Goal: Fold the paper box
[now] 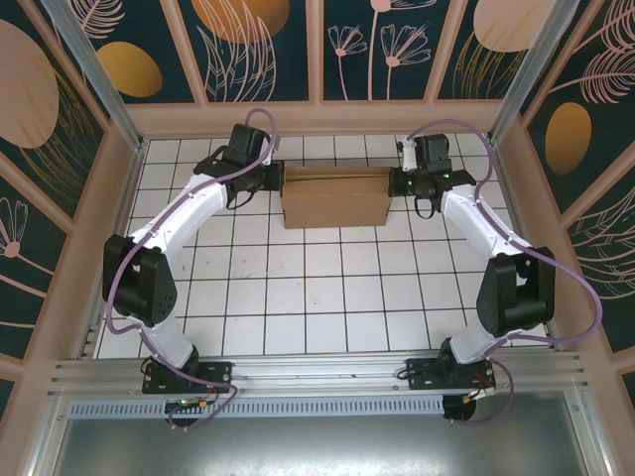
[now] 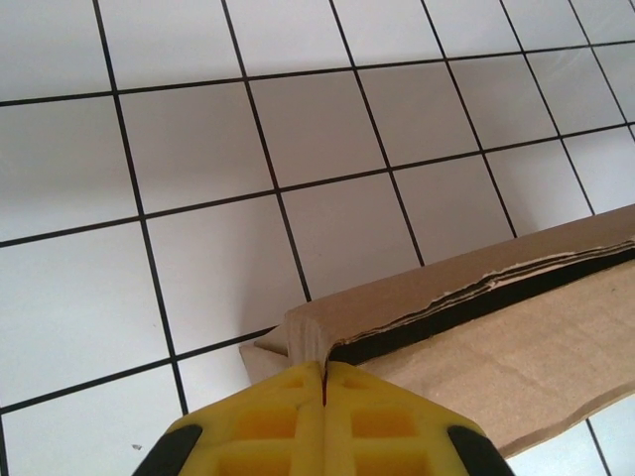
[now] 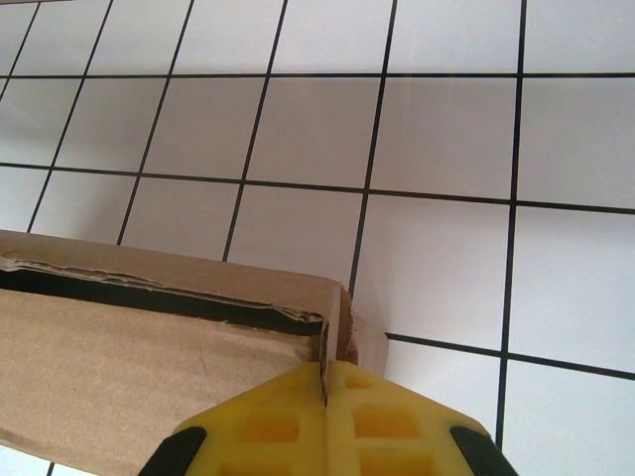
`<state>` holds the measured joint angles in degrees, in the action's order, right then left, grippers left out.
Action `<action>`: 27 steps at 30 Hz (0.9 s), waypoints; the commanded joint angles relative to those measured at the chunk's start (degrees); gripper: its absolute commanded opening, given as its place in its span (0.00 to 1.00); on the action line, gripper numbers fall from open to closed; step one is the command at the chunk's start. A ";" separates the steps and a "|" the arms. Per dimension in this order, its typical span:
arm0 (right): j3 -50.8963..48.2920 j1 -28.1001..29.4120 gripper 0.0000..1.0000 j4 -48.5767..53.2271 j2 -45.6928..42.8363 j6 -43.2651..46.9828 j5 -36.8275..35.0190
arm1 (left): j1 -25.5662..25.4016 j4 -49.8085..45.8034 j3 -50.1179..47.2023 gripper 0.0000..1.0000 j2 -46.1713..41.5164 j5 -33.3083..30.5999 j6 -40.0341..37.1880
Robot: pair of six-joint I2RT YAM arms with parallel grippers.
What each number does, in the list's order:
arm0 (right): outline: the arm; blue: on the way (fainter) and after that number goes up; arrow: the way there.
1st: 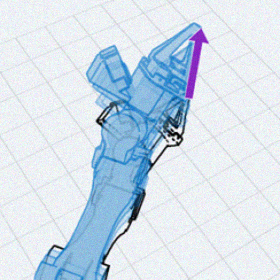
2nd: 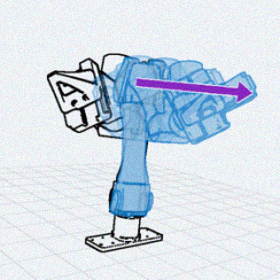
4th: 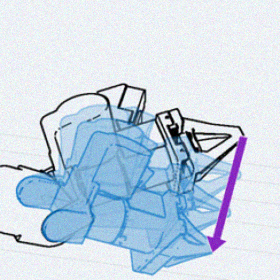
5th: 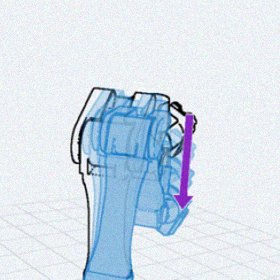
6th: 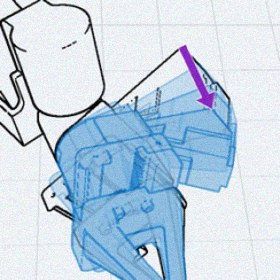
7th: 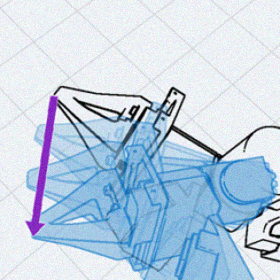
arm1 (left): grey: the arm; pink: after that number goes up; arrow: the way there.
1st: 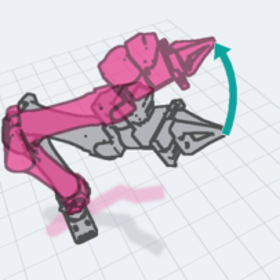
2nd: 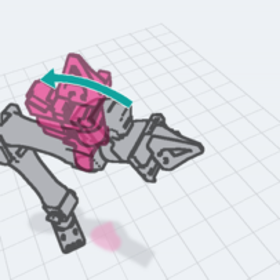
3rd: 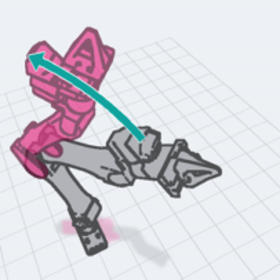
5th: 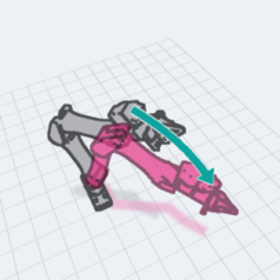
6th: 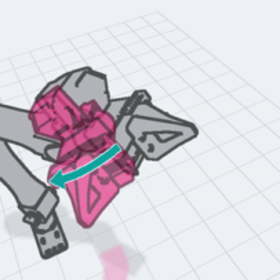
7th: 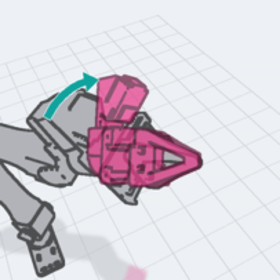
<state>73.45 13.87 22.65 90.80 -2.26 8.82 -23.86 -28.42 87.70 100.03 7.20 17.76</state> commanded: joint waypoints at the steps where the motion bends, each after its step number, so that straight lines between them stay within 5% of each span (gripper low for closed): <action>1: -2.35 0.52 0.00 6.06 0.25 -0.43 0.07 | -0.07 -2.69 3.79 0.00 1.64 4.09 1.92; 8: -2.40 0.88 0.00 5.97 -0.02 1.28 -1.26 | 0.54 -11.58 11.12 0.00 7.29 6.47 7.20; 27: -3.33 1.10 0.00 5.12 0.50 2.79 -1.26 | 5.54 -13.37 14.98 0.00 10.49 20.98 16.00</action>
<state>72.60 13.98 22.04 90.17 -0.30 7.29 -18.46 -39.00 100.82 108.97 23.27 31.90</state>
